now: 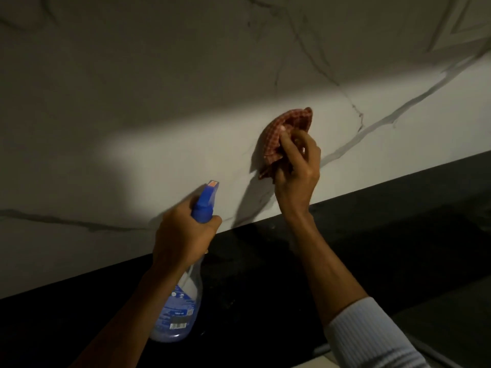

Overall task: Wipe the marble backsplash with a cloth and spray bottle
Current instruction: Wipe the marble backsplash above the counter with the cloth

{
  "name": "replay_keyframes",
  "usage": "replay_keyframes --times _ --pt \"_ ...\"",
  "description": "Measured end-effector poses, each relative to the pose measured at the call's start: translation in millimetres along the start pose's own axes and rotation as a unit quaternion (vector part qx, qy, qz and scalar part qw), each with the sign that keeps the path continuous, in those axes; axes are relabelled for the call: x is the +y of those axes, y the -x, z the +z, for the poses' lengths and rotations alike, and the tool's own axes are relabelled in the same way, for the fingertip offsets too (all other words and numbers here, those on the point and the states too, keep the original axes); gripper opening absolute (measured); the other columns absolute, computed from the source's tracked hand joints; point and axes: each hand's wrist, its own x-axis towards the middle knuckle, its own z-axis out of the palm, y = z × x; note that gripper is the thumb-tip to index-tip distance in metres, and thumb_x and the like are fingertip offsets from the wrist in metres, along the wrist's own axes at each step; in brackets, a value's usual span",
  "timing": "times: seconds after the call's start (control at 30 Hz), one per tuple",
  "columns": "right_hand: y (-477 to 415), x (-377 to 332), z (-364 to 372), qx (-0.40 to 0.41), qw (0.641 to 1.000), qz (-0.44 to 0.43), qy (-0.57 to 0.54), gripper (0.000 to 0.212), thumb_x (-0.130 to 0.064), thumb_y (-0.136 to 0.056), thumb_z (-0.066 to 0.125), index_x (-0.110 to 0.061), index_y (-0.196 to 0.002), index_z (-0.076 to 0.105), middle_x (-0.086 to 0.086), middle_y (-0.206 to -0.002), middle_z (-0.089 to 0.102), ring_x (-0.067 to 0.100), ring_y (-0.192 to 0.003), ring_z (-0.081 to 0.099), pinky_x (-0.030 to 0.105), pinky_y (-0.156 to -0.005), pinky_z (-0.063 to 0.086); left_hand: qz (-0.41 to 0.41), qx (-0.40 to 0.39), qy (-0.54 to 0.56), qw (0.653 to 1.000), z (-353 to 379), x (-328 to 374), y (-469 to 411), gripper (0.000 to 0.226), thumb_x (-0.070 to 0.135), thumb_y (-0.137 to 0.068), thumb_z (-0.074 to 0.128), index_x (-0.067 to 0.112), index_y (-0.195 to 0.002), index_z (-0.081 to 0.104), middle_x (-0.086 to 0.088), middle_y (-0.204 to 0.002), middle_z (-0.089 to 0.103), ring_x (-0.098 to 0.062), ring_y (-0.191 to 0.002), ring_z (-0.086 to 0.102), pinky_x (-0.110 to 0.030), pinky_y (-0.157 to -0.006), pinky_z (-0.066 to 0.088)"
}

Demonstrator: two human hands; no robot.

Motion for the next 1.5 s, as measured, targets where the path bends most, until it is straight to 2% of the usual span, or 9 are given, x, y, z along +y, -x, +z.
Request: replay_keyframes --times 0.17,0.23,0.37,0.5,0.67,0.93,1.23,1.37,1.5 --pt "53 -4 33 -0.189 0.967 -0.171 0.004 0.019 -0.022 -0.092 0.065 -0.016 -0.110 0.066 0.005 -0.112 0.064 0.028 -0.106 0.059 0.052 -0.087 0.049 -0.009 -0.003 -0.029 1.000 -2 -5 6 0.027 0.020 -0.073 0.070 0.026 -0.060 0.047 0.005 -0.051 0.053 -0.023 -0.050 0.060 -0.032 -0.054 0.049" --pt "77 1 38 -0.255 0.916 -0.296 0.086 0.037 -0.017 -0.079 0.078 -0.016 -0.115 0.068 0.007 -0.120 0.063 0.030 -0.112 0.055 0.047 -0.087 0.049 -0.008 -0.006 -0.028 1.000 -2 -8 8 0.026 0.020 -0.073 0.069 0.030 -0.061 0.049 0.006 -0.051 0.053 -0.019 -0.050 0.057 -0.030 -0.053 0.045" --pt "77 14 31 -0.346 0.866 -0.339 0.125 0.055 -0.024 -0.068 0.085 -0.022 -0.120 0.066 0.005 -0.126 0.059 0.028 -0.113 0.052 0.041 -0.084 0.050 -0.008 -0.036 -0.024 0.999 -4 -13 8 0.019 0.024 -0.075 0.068 0.031 -0.067 0.052 0.005 -0.055 0.055 -0.019 -0.053 0.056 -0.031 -0.055 0.047" --pt "63 33 4 -0.323 0.893 -0.281 0.137 0.054 -0.023 -0.073 0.081 -0.017 -0.124 0.062 0.008 -0.127 0.058 0.029 -0.117 0.052 0.045 -0.089 0.051 -0.028 -0.047 -0.029 0.998 -5 -12 10 0.015 0.023 -0.074 0.070 0.021 -0.071 0.055 -0.003 -0.059 0.062 -0.025 -0.052 0.063 -0.040 -0.060 0.056" --pt "55 41 -24 -0.215 0.971 -0.035 0.102 0.052 -0.008 -0.072 0.080 -0.006 -0.120 0.060 0.019 -0.126 0.056 0.030 -0.113 0.053 0.042 -0.090 0.050 -0.016 -0.045 -0.025 0.999 -9 -4 10 0.018 0.021 -0.074 0.072 0.021 -0.069 0.054 -0.002 -0.059 0.060 -0.026 -0.055 0.063 -0.044 -0.064 0.057" --pt "96 17 16 -0.114 0.960 0.257 0.017 0.045 0.010 -0.075 0.065 -0.007 -0.116 0.057 0.011 -0.129 0.048 0.027 -0.120 0.049 0.046 -0.098 0.049 -0.020 -0.066 0.012 0.998 -12 7 13 0.015 0.033 -0.068 0.067 0.023 -0.072 0.057 -0.002 -0.056 0.061 -0.027 -0.053 0.064 -0.047 -0.063 0.059" --pt "110 -5 32 -0.341 0.937 0.013 0.079 0.047 -0.018 -0.082 0.072 -0.022 -0.123 0.050 0.004 -0.132 0.049 0.026 -0.117 0.047 0.043 -0.084 0.054 -0.028 -0.097 0.006 0.995 6 23 12 0.018 0.032 -0.072 0.068 0.025 -0.088 0.063 -0.004 -0.063 0.066 -0.025 -0.052 0.065 -0.043 -0.064 0.059" --pt "87 -1 19 -0.345 0.927 -0.121 0.088 0.061 -0.019 -0.071 0.083 -0.022 -0.122 0.051 0.006 -0.121 0.056 0.022 -0.106 0.047 0.042 -0.075 0.058 -0.023 -0.099 0.012 0.995 11 29 12 0.011 0.031 -0.072 0.068 0.027 -0.077 0.058 -0.004 -0.060 0.065 -0.026 -0.050 0.065 -0.045 -0.063 0.058" --pt "51 12 -9 -0.289 0.947 -0.085 0.112 0.052 -0.014 -0.073 0.079 -0.021 -0.121 0.058 0.007 -0.126 0.055 0.025 -0.109 0.047 0.040 -0.072 0.057 -0.012 -0.079 0.004 0.997 7 35 8 0.015 0.043 -0.058 0.061 0.037 -0.070 0.055 -0.001 -0.055 0.062 -0.029 -0.055 0.065 -0.045 -0.062 0.057"
